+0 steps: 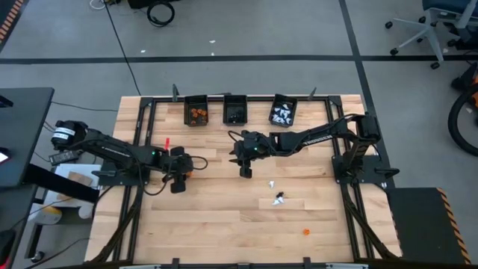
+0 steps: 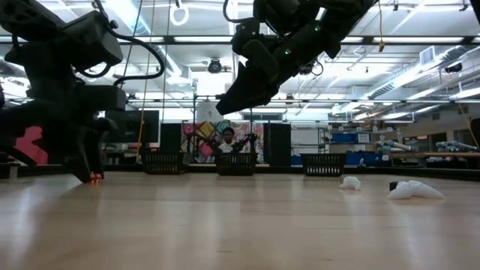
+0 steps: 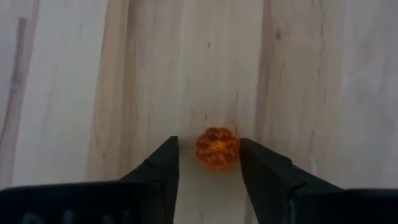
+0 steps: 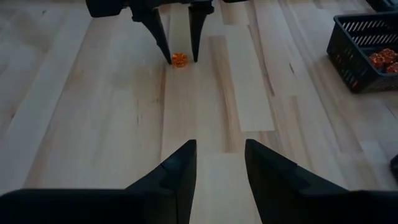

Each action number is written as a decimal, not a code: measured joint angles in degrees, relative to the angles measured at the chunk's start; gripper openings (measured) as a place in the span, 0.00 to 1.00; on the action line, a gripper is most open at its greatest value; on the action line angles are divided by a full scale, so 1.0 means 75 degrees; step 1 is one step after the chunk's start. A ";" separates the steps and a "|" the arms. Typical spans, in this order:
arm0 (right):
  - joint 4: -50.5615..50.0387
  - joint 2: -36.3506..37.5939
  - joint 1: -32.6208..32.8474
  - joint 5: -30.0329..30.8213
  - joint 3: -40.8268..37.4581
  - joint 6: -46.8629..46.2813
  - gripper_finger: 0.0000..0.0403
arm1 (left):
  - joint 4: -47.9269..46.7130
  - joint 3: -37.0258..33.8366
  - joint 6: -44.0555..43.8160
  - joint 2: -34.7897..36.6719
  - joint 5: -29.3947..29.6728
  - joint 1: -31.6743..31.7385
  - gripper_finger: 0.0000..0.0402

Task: Sort Halloween decoration
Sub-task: Put the orange pumpkin toy into the left black basket

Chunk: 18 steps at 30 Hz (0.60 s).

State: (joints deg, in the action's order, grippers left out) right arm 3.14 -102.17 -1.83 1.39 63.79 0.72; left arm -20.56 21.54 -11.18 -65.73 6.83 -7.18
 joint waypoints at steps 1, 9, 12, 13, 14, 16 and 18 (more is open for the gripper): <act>-0.0010 0.0000 0.0000 0.0000 0.0000 0.0001 0.35 | -0.0014 0.0000 0.0043 0.0000 0.0003 0.0000 0.35; -0.0031 0.0000 0.0000 -0.0003 0.0003 0.0007 0.35 | -0.0026 0.0006 0.0168 0.0000 -0.0037 0.0000 0.23; -0.0058 0.0000 0.0000 -0.0003 0.0003 -0.0008 0.35 | -0.0021 0.0009 0.0204 0.0003 -0.0041 0.0000 0.20; -0.0076 0.0000 0.0000 -0.0003 0.0003 -0.0010 0.35 | -0.0011 0.0009 0.0207 0.0003 -0.0043 0.0000 0.20; -0.0086 0.0000 0.0000 -0.0002 0.0003 -0.0010 0.35 | 0.0008 0.0009 0.0206 0.0003 -0.0052 0.0000 0.19; -0.0087 0.0000 0.0000 -0.0003 0.0003 -0.0010 0.35 | 0.0032 0.0009 0.0207 0.0003 -0.0070 0.0000 0.19; -0.0093 0.0000 0.0000 -0.0003 0.0003 -0.0010 0.35 | 0.0035 0.0009 0.0207 0.0003 -0.0070 0.0000 0.19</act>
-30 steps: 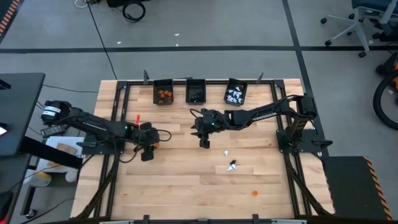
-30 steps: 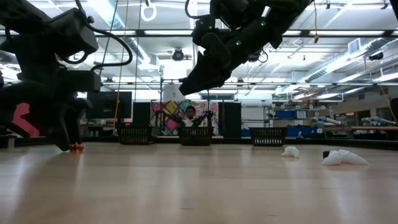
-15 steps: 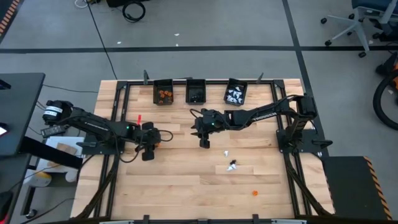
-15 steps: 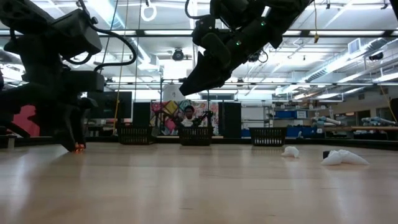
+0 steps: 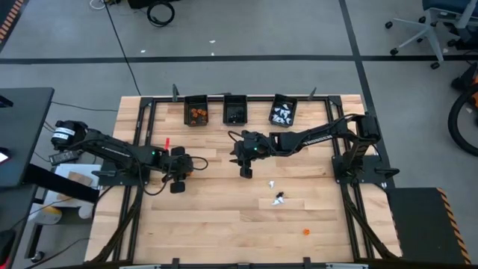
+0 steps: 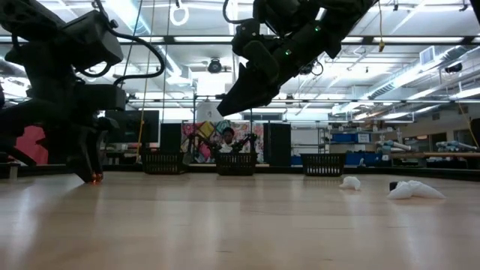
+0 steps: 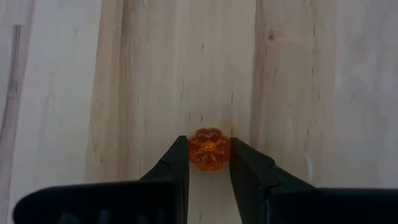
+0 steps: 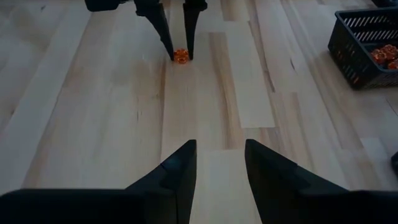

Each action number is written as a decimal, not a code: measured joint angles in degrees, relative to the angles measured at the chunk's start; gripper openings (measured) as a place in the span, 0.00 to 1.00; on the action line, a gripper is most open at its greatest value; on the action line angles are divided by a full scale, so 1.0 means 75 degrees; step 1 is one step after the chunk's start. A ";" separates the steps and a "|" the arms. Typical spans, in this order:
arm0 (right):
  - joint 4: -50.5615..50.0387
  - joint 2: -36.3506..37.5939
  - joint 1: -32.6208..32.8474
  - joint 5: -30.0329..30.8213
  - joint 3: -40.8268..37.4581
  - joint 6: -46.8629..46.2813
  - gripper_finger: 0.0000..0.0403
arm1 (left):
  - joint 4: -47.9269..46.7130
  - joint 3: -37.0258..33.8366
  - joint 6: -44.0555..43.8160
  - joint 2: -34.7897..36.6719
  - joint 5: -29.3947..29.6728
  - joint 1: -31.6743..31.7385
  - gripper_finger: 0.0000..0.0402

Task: Sort Halloween decoration
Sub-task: Put the orange pumpkin toy into the left black basket

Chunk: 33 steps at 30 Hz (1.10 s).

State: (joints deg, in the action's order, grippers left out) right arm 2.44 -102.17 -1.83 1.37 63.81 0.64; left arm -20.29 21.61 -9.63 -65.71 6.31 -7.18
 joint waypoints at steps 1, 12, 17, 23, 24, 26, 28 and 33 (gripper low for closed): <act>-0.0014 0.0000 0.0000 0.0000 0.0000 -0.0003 0.35 | 0.0000 0.0000 0.0000 0.0000 0.0000 0.0000 0.19; -0.0440 0.0000 0.0000 0.0125 0.0003 -0.0006 0.35 | 0.0104 0.0225 0.0173 0.0026 0.0171 -0.0003 0.18; -0.0516 0.0000 0.0000 0.0128 0.0003 -0.0027 0.35 | 0.0107 0.0437 0.0411 0.0026 0.0233 0.0000 0.18; -0.0662 0.0000 0.0000 0.0134 0.0003 -0.0146 0.35 | 0.0118 0.0455 0.0468 0.0029 0.0353 0.0244 0.18; -0.0690 0.0000 0.0000 0.0138 0.0003 -0.0149 0.35 | 0.0158 0.0455 0.0505 0.0029 0.0356 0.0310 0.18; -0.0752 0.0000 0.0000 0.0149 0.0003 -0.0149 0.35 | 0.0279 0.0460 0.0665 0.0032 0.0464 0.0455 0.18; -0.0750 0.0000 0.0000 0.0149 0.0003 -0.0158 0.35 | 0.0430 0.0460 0.0850 0.0032 0.0706 0.0641 0.18; -0.0740 0.0000 0.0065 0.0146 0.0003 -0.0277 0.35 | 0.1106 0.0460 0.1275 0.0032 0.1329 0.1366 0.18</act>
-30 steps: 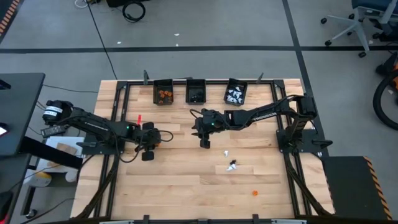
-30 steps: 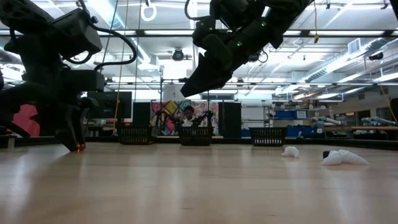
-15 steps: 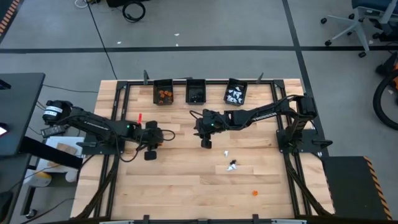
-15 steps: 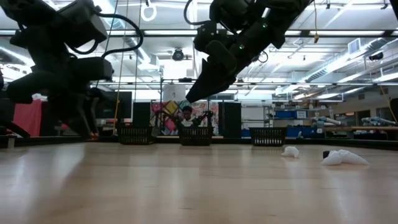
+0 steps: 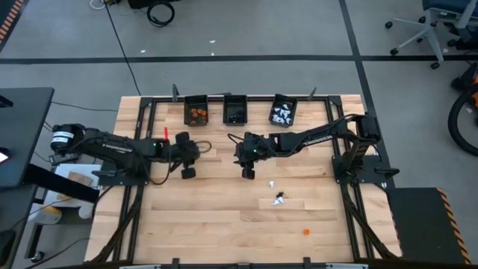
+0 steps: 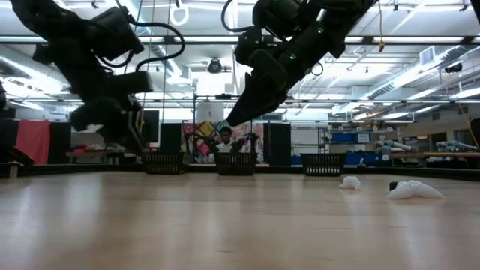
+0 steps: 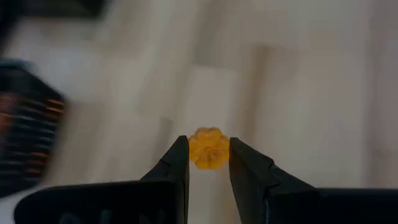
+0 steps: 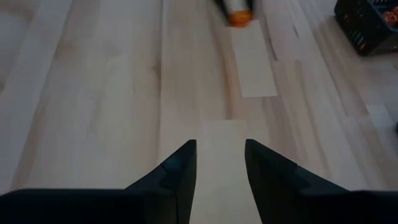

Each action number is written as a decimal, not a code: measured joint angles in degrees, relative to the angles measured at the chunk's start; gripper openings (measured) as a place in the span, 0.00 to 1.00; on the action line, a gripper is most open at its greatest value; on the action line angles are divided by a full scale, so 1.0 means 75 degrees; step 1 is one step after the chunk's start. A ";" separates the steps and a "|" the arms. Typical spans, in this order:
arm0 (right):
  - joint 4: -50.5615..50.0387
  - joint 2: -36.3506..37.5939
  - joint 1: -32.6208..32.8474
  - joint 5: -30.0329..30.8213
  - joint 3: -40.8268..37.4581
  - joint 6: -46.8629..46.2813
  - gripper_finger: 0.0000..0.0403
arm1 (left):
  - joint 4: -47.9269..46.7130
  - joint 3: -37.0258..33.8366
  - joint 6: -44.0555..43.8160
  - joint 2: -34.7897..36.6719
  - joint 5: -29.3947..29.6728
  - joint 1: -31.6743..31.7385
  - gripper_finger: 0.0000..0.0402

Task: Sort Halloween decoration
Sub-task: Put the orange pumpkin toy into the left black basket

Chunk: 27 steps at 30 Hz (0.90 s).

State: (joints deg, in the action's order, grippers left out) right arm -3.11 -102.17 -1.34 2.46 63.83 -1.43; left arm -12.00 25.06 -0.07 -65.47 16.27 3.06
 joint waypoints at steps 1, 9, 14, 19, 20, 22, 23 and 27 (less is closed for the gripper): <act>0.0006 0.0000 0.0023 0.0000 0.0000 0.0003 0.35 | 0.0169 0.0000 0.0140 0.0000 0.0119 0.0170 0.18; 0.0032 0.0000 0.0168 0.0077 0.0000 0.0007 0.35 | 0.1487 0.0003 0.1494 0.0001 0.0748 0.1584 0.18; 0.0070 0.0000 0.0182 0.0115 0.0000 0.0023 0.35 | 0.2125 0.0003 0.2053 -0.0009 0.0743 0.2458 0.18; 0.0179 0.0000 0.0177 0.0125 0.0000 0.0131 0.35 | 0.2613 0.0003 0.2181 -0.0041 0.0123 0.3506 0.18; 0.0207 0.0000 0.0177 0.0125 0.0000 0.0178 0.35 | 0.2761 0.0008 0.2171 -0.0118 -0.0043 0.3708 0.18; 0.0270 -0.0003 0.0177 0.0125 0.0000 0.0209 0.35 | 0.2895 0.0015 0.2149 -0.0265 -0.0221 0.4073 0.18; 0.0306 -0.0003 0.0171 0.0125 0.0000 0.0225 0.35 | 0.2890 0.0035 0.2147 -0.0352 -0.0291 0.4243 0.18; 0.0317 -0.0003 0.0145 0.0125 0.0000 0.0329 0.35 | 0.2850 0.0435 0.2126 -0.0981 -0.0562 0.4654 0.18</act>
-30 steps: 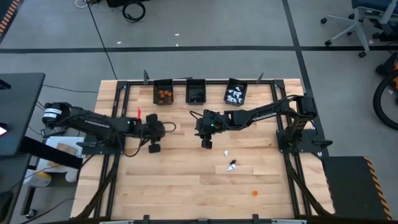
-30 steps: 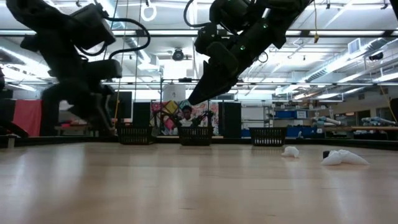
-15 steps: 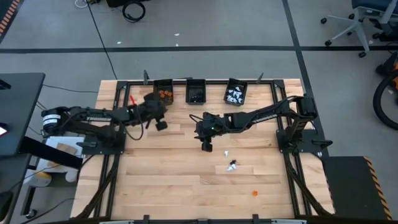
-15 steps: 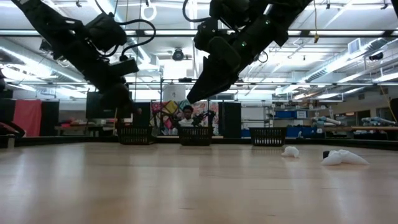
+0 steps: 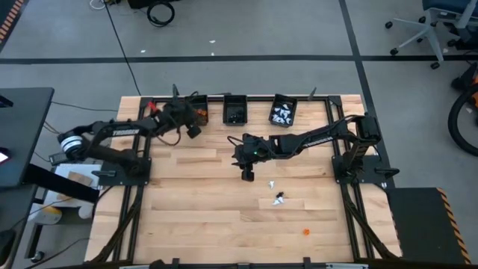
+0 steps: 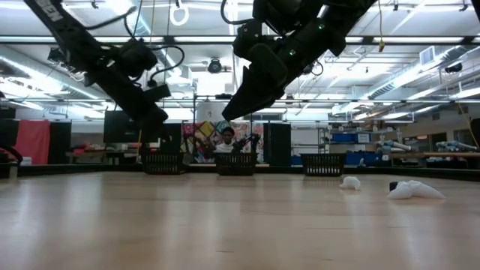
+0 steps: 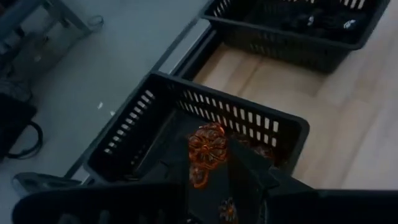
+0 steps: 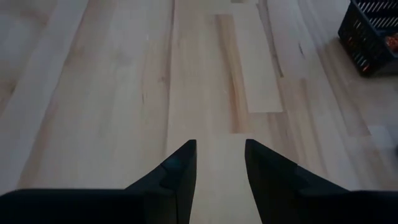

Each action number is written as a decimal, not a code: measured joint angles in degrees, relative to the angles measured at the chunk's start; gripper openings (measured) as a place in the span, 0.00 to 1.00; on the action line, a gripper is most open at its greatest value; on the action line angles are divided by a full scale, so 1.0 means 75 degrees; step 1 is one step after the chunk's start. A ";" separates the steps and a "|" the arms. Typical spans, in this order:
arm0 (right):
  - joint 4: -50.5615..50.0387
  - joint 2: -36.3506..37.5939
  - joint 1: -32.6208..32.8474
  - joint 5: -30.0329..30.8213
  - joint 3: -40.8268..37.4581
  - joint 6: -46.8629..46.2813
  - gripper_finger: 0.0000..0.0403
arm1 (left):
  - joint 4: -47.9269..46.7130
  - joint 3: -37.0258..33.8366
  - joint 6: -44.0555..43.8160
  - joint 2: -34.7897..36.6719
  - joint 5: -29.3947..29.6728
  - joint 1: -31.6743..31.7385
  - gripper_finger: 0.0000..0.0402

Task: Sort Halloween decoration
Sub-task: Put the orange pumpkin toy into the left black basket, then put the white ghost toy into the right black basket

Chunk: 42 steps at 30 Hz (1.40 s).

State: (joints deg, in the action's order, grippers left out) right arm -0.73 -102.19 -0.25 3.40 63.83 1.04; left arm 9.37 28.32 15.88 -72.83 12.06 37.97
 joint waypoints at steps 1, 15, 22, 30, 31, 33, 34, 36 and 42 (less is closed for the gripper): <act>0.0000 0.0000 -0.0003 0.0000 0.0000 0.0020 0.35 | -0.0058 0.0127 0.0000 -0.0152 -0.0036 0.0053 0.18; -0.0129 0.0000 -0.0028 -0.0002 0.0000 0.0270 0.35 | -0.1432 0.2101 -0.0015 -0.2304 -0.0056 0.0581 0.18; -0.0959 0.0023 -0.0054 0.0452 0.0000 0.0206 0.35 | -0.1683 0.2117 0.0035 -0.2038 -0.0192 0.0540 0.18; -0.2749 0.0218 0.0224 0.0811 0.0000 -0.0082 0.35 | -0.1216 0.1507 0.1225 -0.0802 -0.1044 -0.0496 0.18; -0.2919 0.0238 0.0299 0.0907 0.0000 -0.0170 0.35 | -0.1052 0.1402 0.1424 -0.0707 -0.1050 -0.0711 0.18; -0.3476 0.0306 0.0441 0.1096 0.0000 -0.0537 0.35 | -0.0781 0.1147 0.1588 -0.0477 -0.1064 -0.1156 0.18; -0.3704 0.0327 0.0483 0.1167 0.0000 -0.0796 0.35 | -0.0548 0.1064 0.1589 -0.0449 -0.1062 -0.1364 0.18; -0.4142 0.0360 0.0550 0.1197 0.0000 -0.1418 0.35 | -0.0258 0.0859 0.1444 -0.0364 -0.1063 -0.1754 0.18; -0.5562 0.0370 0.0614 0.0515 0.0003 -0.3046 0.36 | 0.0281 0.0722 0.1198 -0.0368 -0.1063 -0.2873 0.18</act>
State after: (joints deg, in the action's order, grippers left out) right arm -42.45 -99.42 4.35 7.26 63.86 -21.81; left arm 11.48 33.74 24.86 -75.59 4.08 16.42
